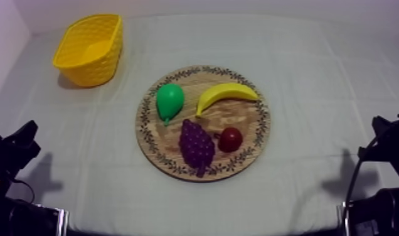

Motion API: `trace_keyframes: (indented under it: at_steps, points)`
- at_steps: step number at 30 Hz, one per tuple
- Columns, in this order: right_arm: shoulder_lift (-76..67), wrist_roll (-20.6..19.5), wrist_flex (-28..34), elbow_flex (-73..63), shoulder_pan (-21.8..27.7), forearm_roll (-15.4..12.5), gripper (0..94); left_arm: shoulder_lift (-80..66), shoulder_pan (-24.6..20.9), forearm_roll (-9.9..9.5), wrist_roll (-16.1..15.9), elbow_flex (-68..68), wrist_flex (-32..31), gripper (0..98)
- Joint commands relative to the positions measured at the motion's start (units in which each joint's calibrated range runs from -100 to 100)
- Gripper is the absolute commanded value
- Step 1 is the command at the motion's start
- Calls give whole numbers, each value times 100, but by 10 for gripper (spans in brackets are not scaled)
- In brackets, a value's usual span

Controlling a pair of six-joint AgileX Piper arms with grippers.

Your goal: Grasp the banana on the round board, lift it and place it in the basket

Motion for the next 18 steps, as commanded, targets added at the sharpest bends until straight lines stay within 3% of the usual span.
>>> trace_keyframes:
  at_steps: [1,18]
  points:
    - [-5,0,1,5,3,1,4,0,-45,1,-693,-1,-67,2]
    - [-5,0,1,5,3,1,4,0,-25,1,-658,-1,-67,2]
